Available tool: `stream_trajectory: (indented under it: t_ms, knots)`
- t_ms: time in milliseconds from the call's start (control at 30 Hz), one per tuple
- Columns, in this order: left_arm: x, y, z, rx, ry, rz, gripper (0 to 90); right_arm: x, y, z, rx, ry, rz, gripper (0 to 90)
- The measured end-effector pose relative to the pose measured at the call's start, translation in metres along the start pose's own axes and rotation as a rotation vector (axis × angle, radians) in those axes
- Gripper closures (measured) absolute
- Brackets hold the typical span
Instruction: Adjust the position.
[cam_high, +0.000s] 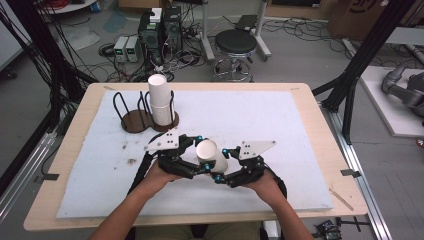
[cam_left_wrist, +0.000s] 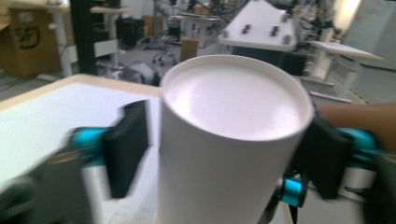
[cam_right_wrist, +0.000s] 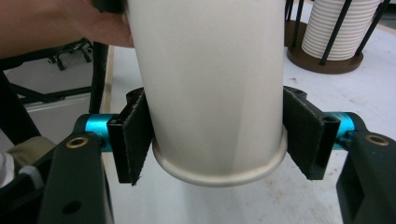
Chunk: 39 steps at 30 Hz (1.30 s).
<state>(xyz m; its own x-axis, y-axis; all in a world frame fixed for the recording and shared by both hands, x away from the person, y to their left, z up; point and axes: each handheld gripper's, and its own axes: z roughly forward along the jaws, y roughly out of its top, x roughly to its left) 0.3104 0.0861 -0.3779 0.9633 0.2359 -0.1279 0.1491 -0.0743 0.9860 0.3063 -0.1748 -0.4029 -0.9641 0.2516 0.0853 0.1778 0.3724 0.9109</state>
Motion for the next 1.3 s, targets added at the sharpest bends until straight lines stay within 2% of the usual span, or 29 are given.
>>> stream_trajectory:
  t_ms: [33, 67, 300, 333, 433, 467, 533, 567, 633, 667, 700, 733, 800, 867, 900, 933, 1000, 1067, 1300]
  knots:
    - [0.0, 0.0, 0.0, 0.0, 0.0, 0.0, 14.8, 0.0, 0.0, 0.0, 0.005, -0.001, -0.001, 31.5]
    - [0.002, -0.001, -0.002, 0.011, -0.001, -0.029, 14.0, 0.0, 0.0, -0.001, 0.011, -0.005, -0.006, 31.5]
    - [0.002, 0.002, -0.011, 0.073, 0.006, -0.006, 14.0, -0.004, 0.0, -0.007, 0.06, -0.043, -0.019, 31.2]
    - [0.003, 0.005, -0.015, 0.096, 0.004, 0.002, 13.9, -0.007, -0.001, -0.007, 0.093, -0.05, -0.023, 30.9]
    - [0.005, 0.006, -0.018, 0.104, 0.006, 0.0, 14.0, -0.008, -0.001, -0.008, 0.121, -0.053, -0.026, 30.7]
    - [0.008, 0.008, -0.022, 0.124, 0.018, 0.002, 14.0, -0.009, 0.001, -0.009, 0.154, -0.061, -0.044, 30.5]
    - [0.009, 0.009, -0.023, 0.133, 0.017, 0.0, 14.0, -0.009, 0.003, -0.009, 0.167, -0.063, -0.051, 30.5]
    - [0.01, 0.01, -0.023, 0.141, 0.016, 0.0, 14.0, -0.01, 0.008, -0.011, 0.206, -0.071, -0.081, 30.4]
    - [0.011, 0.012, -0.024, 0.16, 0.01, 0.004, 14.0, -0.01, 0.011, -0.012, 0.221, -0.073, -0.092, 30.4]
    - [0.011, 0.014, -0.025, 0.177, -0.001, 0.007, 14.0, -0.011, 0.018, -0.013, 0.259, -0.077, -0.111, 30.5]
    - [0.011, 0.014, -0.025, 0.177, -0.001, 0.007, 14.0, -0.011, 0.018, -0.013, 0.259, -0.077, -0.111, 30.5]
    - [0.011, 0.016, -0.024, 0.19, -0.012, 0.013, 14.1, -0.012, 0.023, -0.014, 0.292, -0.074, -0.127, 30.5]
    - [0.011, 0.016, -0.024, 0.191, -0.015, 0.009, 14.1, -0.012, 0.026, -0.014, 0.31, -0.074, -0.135, 30.5]
    - [0.011, 0.017, -0.022, 0.215, -0.019, 0.011, 14.1, -0.013, 0.035, -0.014, 0.356, -0.07, -0.163, 30.5]
    - [0.011, 0.017, -0.022, 0.215, -0.019, 0.011, 14.1, -0.013, 0.035, -0.014, 0.356, -0.07, -0.163, 30.5]
    - [0.011, 0.018, -0.021, 0.223, -0.021, 0.014, 14.1, -0.013, 0.04, -0.013, 0.385, -0.065, -0.169, 30.4]
    - [0.011, 0.02, -0.02, 0.234, -0.026, 0.017, 14.1, -0.013, 0.042, -0.012, 0.393, -0.056, -0.171, 30.4]
    - [0.01, 0.022, -0.016, 0.248, -0.03, 0.022, 14.1, -0.011, 0.048, -0.009, 0.446, -0.044, -0.197, 30.4]
    - [0.01, 0.022, -0.008, 0.302, -0.048, 0.017, 14.7, -0.008, 0.053, 0.001, 0.526, -0.008, -0.21, 30.1]
